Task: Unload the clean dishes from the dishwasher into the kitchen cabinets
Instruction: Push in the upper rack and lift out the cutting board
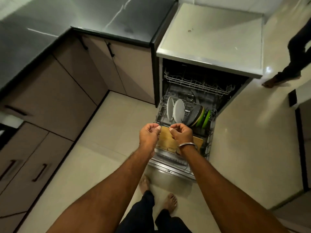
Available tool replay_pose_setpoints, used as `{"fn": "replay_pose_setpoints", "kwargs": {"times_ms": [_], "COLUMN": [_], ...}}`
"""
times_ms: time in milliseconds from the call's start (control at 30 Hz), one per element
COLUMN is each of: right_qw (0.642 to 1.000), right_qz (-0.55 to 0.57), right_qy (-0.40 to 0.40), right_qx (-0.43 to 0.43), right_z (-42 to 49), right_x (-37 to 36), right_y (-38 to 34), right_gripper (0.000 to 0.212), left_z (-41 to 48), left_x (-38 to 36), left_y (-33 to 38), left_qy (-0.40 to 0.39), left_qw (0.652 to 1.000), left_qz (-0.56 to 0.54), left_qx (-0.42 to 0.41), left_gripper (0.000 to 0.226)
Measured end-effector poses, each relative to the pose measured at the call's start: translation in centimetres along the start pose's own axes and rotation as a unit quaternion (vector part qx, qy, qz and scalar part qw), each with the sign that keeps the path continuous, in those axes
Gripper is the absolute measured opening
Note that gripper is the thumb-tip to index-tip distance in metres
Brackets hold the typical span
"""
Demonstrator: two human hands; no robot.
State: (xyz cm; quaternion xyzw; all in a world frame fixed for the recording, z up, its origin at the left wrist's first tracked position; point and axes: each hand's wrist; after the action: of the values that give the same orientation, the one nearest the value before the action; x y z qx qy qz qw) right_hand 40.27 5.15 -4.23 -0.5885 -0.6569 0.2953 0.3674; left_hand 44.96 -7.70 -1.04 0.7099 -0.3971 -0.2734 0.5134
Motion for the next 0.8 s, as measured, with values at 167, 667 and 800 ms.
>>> {"fn": "replay_pose_setpoints", "kwargs": {"times_ms": [167,667,800], "right_qw": [0.994,0.945,0.931], "right_qz": [-0.06,-0.17,-0.174], "right_qy": [-0.063,-0.246,-0.284], "right_qx": [0.061,0.13,0.147], "right_z": [-2.0,-8.5,-11.0], "right_x": [-4.5,-27.0,-33.7], "right_y": [-2.8,-9.2,-11.3], "right_gripper": [0.008,0.008,0.007], "left_z": [-1.1,1.4,2.9], "left_x": [5.2,26.8,32.5], "left_y": [2.9,7.2,9.1], "left_qy": [0.058,0.252,0.288], "left_qw": [0.998,0.965,0.953], "left_qz": [-0.013,-0.052,-0.069], "left_qx": [-0.015,-0.041,-0.059], "left_gripper": [0.009,0.008,0.008]}}
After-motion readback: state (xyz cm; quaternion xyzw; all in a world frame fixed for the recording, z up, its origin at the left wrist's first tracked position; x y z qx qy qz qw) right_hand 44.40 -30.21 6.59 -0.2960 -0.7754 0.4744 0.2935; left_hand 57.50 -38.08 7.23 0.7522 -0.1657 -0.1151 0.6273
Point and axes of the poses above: each hand's wrist, its own z-axis towards the middle knuckle, its own x-axis out of the back of the hand, y = z × x, and after that the axes turned 14 degrees about -x, right-handed
